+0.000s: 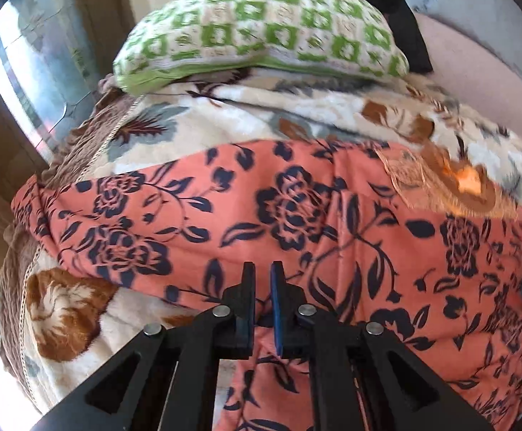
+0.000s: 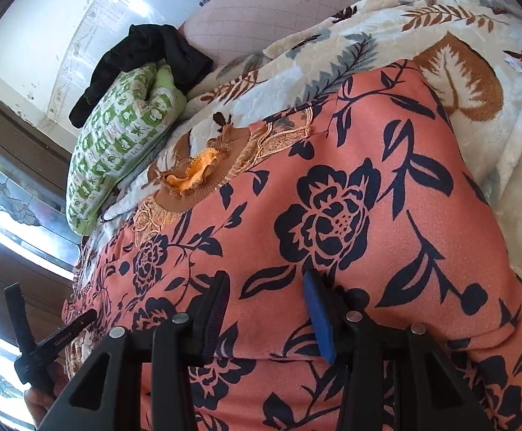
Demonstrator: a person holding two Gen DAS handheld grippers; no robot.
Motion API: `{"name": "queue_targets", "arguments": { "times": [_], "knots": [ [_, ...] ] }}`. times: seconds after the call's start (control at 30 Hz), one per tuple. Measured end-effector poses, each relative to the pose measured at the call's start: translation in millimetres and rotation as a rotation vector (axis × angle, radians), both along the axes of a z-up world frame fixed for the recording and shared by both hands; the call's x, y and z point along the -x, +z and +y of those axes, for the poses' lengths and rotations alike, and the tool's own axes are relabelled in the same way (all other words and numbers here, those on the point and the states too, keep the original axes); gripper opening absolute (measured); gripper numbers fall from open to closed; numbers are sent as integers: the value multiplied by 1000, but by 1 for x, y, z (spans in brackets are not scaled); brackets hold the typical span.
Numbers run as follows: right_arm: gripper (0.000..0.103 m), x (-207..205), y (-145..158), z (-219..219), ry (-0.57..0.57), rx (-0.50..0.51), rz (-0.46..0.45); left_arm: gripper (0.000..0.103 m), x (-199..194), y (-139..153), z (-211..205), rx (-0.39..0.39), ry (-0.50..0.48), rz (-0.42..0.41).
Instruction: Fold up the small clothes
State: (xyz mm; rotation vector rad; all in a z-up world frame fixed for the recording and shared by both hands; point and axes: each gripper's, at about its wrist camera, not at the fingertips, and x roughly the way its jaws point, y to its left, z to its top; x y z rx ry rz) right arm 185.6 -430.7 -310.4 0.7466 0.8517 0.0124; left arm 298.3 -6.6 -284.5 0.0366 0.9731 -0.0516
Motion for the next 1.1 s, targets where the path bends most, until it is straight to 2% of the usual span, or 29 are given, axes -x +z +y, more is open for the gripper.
{"name": "queue_targets", "arguments": {
  "times": [0.03,0.07,0.1,0.13,0.17,0.23,0.33,0.43,0.53,0.6,0.67,0.73,0.8,0.83,0.97,1.1],
  "knots": [
    [48,0,0,0,2,-6,-1,30,1,8,19,63,56,-13],
    [48,-1,-1,0,3,-14,-4,58,2,13,43,115,131,-21],
    [48,0,-1,-1,0,-24,-7,69,4,19,67,152,228,-35],
    [48,1,-2,-3,-1,-32,-11,75,9,24,93,177,335,-64],
    [48,2,-2,-3,-2,-33,-14,75,13,28,118,193,430,-91],
    [48,3,-2,-1,-2,-27,-18,80,17,29,166,235,565,-82],
    [49,3,-1,1,-3,-14,-20,81,12,20,236,334,680,-12],
    [50,3,-1,2,-1,-8,-22,81,1,11,288,371,782,36],
    [55,2,1,5,3,0,-25,81,-32,-2,309,413,786,126],
    [59,1,2,7,11,15,-29,81,-56,-9,309,449,751,186],
    [60,0,3,11,18,35,-32,81,-79,-20,303,447,727,266],
    [61,-1,3,13,24,49,-30,79,-89,-28,296,429,736,286],
    [61,-2,3,12,28,52,-27,44,-94,-26,286,380,696,263],
    [61,-2,3,12,29,52,-25,12,-98,-25,280,331,676,267],
    [61,-2,4,10,25,35,-17,8,-93,-1,261,247,634,198],
    [59,0,5,2,-5,-36,-6,8,-83,50,212,205,477,108]
  ]
}}
